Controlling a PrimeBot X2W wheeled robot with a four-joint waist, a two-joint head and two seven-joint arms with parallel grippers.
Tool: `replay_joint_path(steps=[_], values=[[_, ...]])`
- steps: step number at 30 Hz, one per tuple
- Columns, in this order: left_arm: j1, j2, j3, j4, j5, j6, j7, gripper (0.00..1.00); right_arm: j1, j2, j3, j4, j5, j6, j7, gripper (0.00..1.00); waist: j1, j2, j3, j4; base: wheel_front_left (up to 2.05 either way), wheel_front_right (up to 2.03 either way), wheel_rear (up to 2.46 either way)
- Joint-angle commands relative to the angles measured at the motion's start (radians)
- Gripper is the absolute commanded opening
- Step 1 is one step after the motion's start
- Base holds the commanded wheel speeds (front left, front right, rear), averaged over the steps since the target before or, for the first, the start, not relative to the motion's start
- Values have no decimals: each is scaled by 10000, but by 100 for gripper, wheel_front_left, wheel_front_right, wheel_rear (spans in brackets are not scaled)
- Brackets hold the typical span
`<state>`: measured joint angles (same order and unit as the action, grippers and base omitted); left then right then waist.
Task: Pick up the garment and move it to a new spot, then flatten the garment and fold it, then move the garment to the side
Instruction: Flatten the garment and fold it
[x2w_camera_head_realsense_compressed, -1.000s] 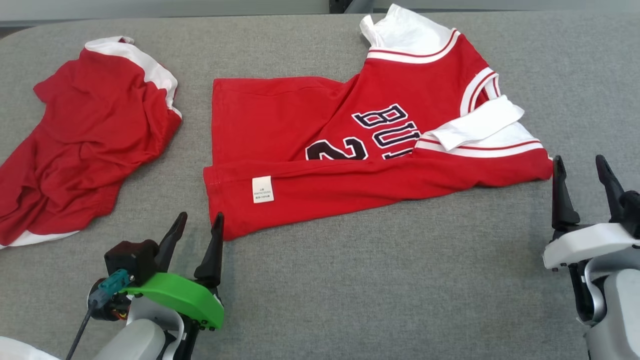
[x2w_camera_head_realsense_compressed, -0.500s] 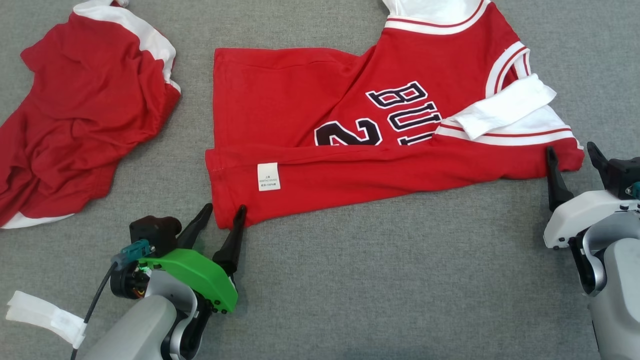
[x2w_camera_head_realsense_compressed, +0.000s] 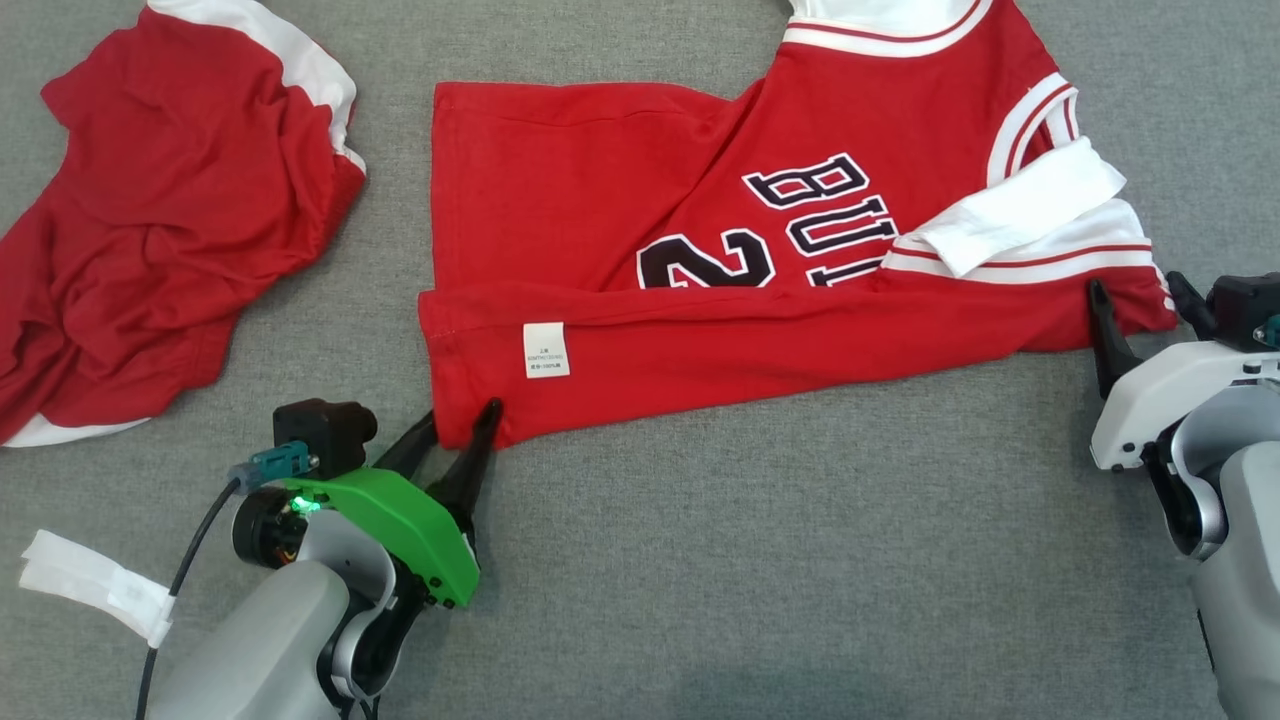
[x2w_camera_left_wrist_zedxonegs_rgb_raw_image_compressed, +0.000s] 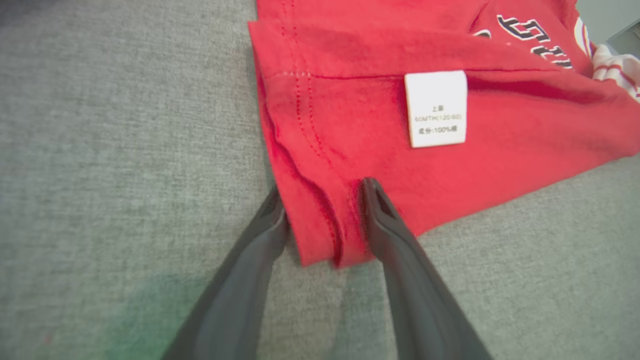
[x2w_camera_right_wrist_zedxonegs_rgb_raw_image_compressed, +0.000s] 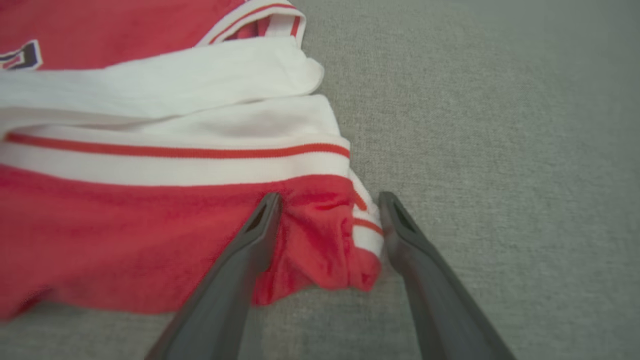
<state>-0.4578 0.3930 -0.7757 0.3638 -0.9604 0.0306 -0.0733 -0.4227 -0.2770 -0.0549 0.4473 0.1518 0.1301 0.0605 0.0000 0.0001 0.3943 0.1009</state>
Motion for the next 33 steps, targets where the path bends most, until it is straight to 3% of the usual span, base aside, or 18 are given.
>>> replay_joint_path(steps=[1,2,3,9,14,19,25,29,33], values=[[224,-221,-362,269,-208,-182,403,0,-45,40,307,84,260,20,331,58,0,-1,44,14,0,0,0],[203,-244,-376,302,-263,-276,484,0,-48,-2,471,75,448,25,487,4,0,-1,58,15,0,0,0],[169,-232,-377,328,-248,-327,524,0,-44,-65,637,79,680,25,630,0,0,-1,67,17,0,0,0],[-175,356,-94,-69,-526,-633,847,0,-409,-817,1250,-530,2143,19,1420,0,0,-1,-103,-42,0,0,0],[-431,1240,269,-1349,-639,-473,1189,0,-419,-1624,751,-1535,3158,-1,2295,0,0,-1,-499,-29,0,0,0],[325,2091,286,-3166,-785,-48,1781,0,621,-2135,-234,-3097,3711,-6,3845,0,0,-1,-793,-120,0,0,0],[1834,2552,-208,-4686,-647,671,1837,0,2868,-1600,-1358,-5102,3725,-3,5394,0,0,-1,-622,-372,0,0,0],[2310,2528,-414,-4481,-438,952,1629,0,3695,-1035,-1762,-5512,3607,-1,5462,0,0,-1,-429,-463,0,0,0],[2488,2131,-481,-3966,-451,1111,1287,0,4035,-483,-1853,-5251,3156,-3,4996,0,0,-1,-273,-508,0,0,0]])
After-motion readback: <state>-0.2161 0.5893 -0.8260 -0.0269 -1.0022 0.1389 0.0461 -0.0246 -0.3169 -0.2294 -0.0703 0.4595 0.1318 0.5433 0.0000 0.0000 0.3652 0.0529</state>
